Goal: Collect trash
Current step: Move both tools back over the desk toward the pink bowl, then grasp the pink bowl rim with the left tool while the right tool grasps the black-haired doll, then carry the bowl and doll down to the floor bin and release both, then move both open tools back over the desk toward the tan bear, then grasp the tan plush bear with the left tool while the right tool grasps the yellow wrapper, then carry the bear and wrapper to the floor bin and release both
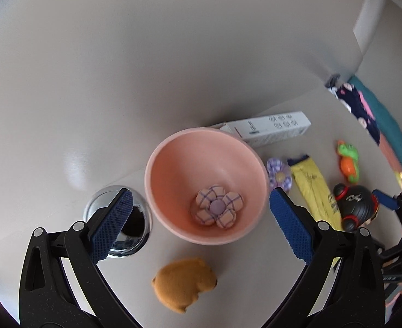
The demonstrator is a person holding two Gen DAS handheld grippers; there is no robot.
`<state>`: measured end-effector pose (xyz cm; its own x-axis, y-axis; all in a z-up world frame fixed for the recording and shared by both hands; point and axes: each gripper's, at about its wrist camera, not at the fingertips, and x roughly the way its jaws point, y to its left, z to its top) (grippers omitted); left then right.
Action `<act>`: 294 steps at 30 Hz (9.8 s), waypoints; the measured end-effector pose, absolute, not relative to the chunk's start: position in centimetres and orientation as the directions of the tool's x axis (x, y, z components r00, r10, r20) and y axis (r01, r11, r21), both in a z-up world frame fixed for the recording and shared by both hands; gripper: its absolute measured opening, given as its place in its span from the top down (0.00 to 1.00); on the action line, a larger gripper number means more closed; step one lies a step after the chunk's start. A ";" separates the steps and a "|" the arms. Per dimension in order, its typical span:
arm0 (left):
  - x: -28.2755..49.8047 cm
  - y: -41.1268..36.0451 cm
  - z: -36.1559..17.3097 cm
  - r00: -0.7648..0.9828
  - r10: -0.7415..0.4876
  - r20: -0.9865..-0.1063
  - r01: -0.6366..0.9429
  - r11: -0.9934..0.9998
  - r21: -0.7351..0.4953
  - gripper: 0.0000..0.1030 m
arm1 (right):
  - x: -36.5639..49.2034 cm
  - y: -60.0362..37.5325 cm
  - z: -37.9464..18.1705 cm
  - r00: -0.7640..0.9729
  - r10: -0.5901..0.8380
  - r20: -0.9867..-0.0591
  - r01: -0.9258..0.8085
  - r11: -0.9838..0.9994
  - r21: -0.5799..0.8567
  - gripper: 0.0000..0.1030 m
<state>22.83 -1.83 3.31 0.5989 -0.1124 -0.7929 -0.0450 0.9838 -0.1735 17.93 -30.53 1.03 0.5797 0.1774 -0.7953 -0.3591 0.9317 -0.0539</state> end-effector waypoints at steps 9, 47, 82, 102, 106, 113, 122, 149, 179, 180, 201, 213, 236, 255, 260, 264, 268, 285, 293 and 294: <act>23.2 1.0 3.6 0.614 -0.174 -0.770 -0.149 0.932 -0.330 0.16 | 18.4 -29.8 2.0 0.578 0.231 -0.783 -0.493 0.863 -0.109 0.08; 14.2 -4.9 6.8 0.668 -0.174 -0.724 0.071 0.983 -0.171 0.88 | 11.2 -33.8 3.8 0.607 0.328 -0.724 -0.246 0.944 0.222 0.45; -1.0 -34.2 7.9 0.512 -0.482 -0.711 0.626 0.776 -0.076 0.88 | -15.2 -53.1 7.2 0.796 0.058 -0.603 0.118 0.961 0.248 0.49; -5.4 -46.9 2.4 0.495 -0.455 -0.741 0.747 0.657 0.096 0.06 | -22.9 -63.5 4.0 0.777 -0.190 -0.601 0.433 0.853 0.290 0.02; -5.0 -45.4 2.4 0.497 -0.449 -0.743 0.728 0.681 0.076 0.06 | -23.3 -63.5 4.0 0.791 -0.205 -0.577 0.439 0.847 0.301 0.02; -4.4 -43.0 2.9 0.503 -0.437 -0.746 0.705 0.707 0.061 0.06 | -23.3 -63.1 3.9 0.823 -0.193 -0.534 0.427 0.830 0.359 0.02; -3.0 -40.3 3.8 0.518 -0.434 -0.737 0.671 0.741 0.036 0.06 | -21.5 -61.3 4.6 0.835 -0.160 -0.527 0.389 0.848 0.359 0.02; 4.1 -20.2 6.1 0.646 -0.270 -0.714 0.374 0.927 -0.011 0.06 | -6.9 -43.1 7.7 0.822 0.146 -0.551 0.037 0.951 0.307 0.02; 15.8 -3.9 2.5 0.641 -0.040 -0.766 0.033 0.999 -0.025 0.06 | 8.2 -29.7 4.5 0.659 0.287 -0.695 -0.106 0.950 0.292 0.02; 16.2 -3.7 2.3 0.638 -0.043 -0.769 0.031 0.999 -0.029 0.06 | 8.6 -29.4 4.3 0.656 0.283 -0.700 -0.108 0.953 0.284 0.02; 18.7 -3.1 0.3 0.611 0.005 -0.792 0.001 1.000 0.007 0.54 | 17.4 -23.4 -0.4 0.577 0.204 -0.791 -0.113 0.979 0.170 0.02; 18.5 -3.4 0.2 0.610 0.005 -0.792 0.014 1.000 0.017 0.54 | 20.1 -21.5 -1.9 0.567 0.019 -0.824 -0.073 0.997 -0.027 0.15; 16.9 -7.5 0.7 0.598 -0.050 -0.800 0.130 0.991 0.035 0.55 | 14.6 -25.4 1.6 0.630 0.105 -0.770 -0.067 0.994 0.082 0.81; 7.6 -17.7 4.0 0.642 -0.181 -0.745 0.298 0.954 0.026 0.55 | 2.5 -34.3 5.2 0.702 0.129 -0.701 0.008 0.982 0.189 0.81; 5.4 -20.9 4.4 0.644 -0.209 -0.736 0.359 0.932 0.050 0.55 | -1.2 -37.1 5.3 0.726 0.118 -0.677 0.049 0.974 0.222 0.81; 3.4 -23.6 4.9 0.649 -0.233 -0.724 0.410 0.909 0.076 0.55 | -4.2 -39.4 5.2 0.744 0.100 -0.661 0.089 0.965 0.247 0.81; 0.9 -26.5 5.0 0.636 -0.286 -0.717 0.469 0.881 0.064 0.55 | -7.3 -41.9 5.2 0.756 0.069 -0.651 0.134 0.957 0.257 0.81; -6.8 -39.0 2.4 0.507 -0.392 -0.768 0.648 0.761 0.039 0.55 | -19.9 -54.2 2.0 0.770 -0.067 -0.635 0.361 0.866 0.345 0.81; -9.0 -44.8 -0.6 0.428 -0.398 -0.811 0.722 0.690 0.043 0.55 | -23.7 -58.7 -0.5 0.749 -0.117 -0.653 0.454 0.808 0.376 0.81; -9.1 -45.2 -0.7 0.424 -0.398 -0.814 0.726 0.686 0.043 0.55 | -24.0 -59.2 -0.8 0.746 -0.120 -0.655 0.462 0.801 0.380 0.81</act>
<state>-9.08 -45.15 -0.72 0.4237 -0.3978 -0.8138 0.7264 0.6860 0.0429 -23.98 -59.22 -0.76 0.7462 -0.1196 -0.6550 0.4619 0.8015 0.3799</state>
